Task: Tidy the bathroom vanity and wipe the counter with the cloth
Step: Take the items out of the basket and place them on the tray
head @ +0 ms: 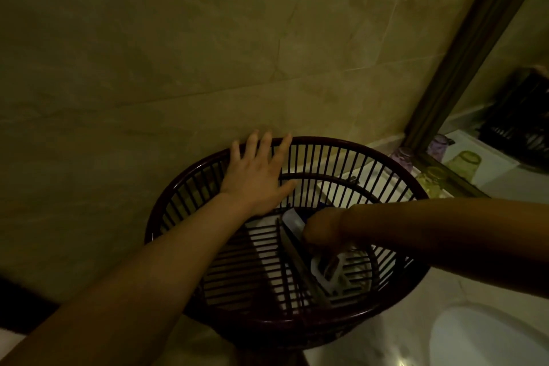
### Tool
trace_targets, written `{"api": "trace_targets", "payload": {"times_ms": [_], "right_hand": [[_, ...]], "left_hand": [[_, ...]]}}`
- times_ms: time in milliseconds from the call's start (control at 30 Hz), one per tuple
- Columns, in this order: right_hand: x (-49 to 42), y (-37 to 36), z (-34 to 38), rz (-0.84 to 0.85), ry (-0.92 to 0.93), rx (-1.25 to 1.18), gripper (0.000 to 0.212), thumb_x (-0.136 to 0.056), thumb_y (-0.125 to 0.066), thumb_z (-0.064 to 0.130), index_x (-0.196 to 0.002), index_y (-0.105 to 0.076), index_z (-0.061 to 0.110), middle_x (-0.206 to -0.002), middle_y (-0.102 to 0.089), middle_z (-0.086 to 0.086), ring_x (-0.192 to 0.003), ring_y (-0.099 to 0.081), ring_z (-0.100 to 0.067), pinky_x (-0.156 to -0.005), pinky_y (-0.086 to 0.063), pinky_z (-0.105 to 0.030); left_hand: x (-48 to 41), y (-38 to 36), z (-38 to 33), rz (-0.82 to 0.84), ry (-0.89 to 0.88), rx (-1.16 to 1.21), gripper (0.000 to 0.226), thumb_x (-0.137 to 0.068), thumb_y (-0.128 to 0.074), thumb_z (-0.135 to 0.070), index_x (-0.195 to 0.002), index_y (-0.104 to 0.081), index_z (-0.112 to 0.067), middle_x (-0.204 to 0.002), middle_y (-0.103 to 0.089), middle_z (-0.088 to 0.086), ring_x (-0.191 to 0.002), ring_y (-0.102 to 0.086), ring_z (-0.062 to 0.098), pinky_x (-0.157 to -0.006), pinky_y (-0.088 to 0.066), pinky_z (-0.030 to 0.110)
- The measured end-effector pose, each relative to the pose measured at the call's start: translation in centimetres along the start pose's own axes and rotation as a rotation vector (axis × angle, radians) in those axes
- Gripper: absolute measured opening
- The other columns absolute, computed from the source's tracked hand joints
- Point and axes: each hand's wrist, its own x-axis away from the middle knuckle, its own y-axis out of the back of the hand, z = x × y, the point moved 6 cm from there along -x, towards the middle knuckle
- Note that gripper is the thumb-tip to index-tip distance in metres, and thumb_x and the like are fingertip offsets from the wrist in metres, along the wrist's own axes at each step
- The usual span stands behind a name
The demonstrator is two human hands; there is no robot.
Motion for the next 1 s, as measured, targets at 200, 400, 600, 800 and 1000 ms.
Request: {"api": "trace_targets", "payload": {"times_ms": [200,400,600,800,1000], "right_hand": [[2.1,4.5,-0.7,-0.18,0.142,0.235,0.028,-0.093,-0.059,0.031,-0.117,-0.06,0.015,-0.112,-0.063,-0.007,-0.102,-0.058,-0.025,-0.082,-0.048,-0.036],[9.4,10.3,-3.9,-0.633,0.144,-0.308,0.009,-0.089,-0.066,0.025,-0.087,-0.058,0.028,-0.085,-0.062,0.01,-0.077,-0.06,-0.008,-0.061,-0.04,-0.018],[17.3,10.2,-14.5,-1.14,0.021,-1.097,0.013,-0.079,-0.078,0.02,-0.085,-0.067,0.02,-0.074,-0.072,0.001,-0.061,-0.07,-0.007,-0.048,-0.053,-0.02],[13.0,2.3,-25.0,-1.18,-0.417,-1.23,0.016,-0.081,-0.074,0.013,-0.093,-0.067,0.006,-0.086,-0.068,-0.014,-0.072,-0.068,-0.023,-0.053,-0.057,-0.034],[4.5,-4.3,-26.2,-0.756,-0.471,-1.002,0.003,-0.085,-0.069,0.009,-0.086,-0.07,0.012,-0.089,-0.068,-0.011,-0.07,-0.063,-0.018,-0.06,-0.055,-0.032]], "left_hand": [[-0.2,-0.1,0.0,0.003,0.0,0.008,0.084,-0.089,-0.022,-0.073,-0.151,0.018,-0.032,-0.162,-0.003,0.013,-0.147,0.002,0.034,-0.113,-0.001,0.061],[0.2,-0.1,0.6,-0.014,0.003,-0.003,0.079,-0.089,-0.015,-0.072,-0.149,0.021,-0.035,-0.161,-0.007,0.012,-0.146,-0.005,0.033,-0.113,-0.01,0.06],[0.3,-0.4,0.8,-0.033,0.017,-0.001,0.079,-0.087,-0.013,-0.074,-0.149,0.021,-0.038,-0.161,-0.013,0.013,-0.144,-0.011,0.035,-0.11,-0.013,0.063],[0.2,-0.4,0.9,-0.103,0.008,-0.049,0.081,-0.087,-0.017,-0.075,-0.153,0.008,-0.035,-0.154,-0.029,0.017,-0.136,-0.026,0.037,-0.104,-0.024,0.064],[0.1,-0.5,0.6,-0.11,0.019,-0.098,0.082,-0.088,-0.019,-0.074,-0.155,0.001,-0.032,-0.15,-0.034,0.019,-0.133,-0.03,0.038,-0.1,-0.028,0.065]]}}
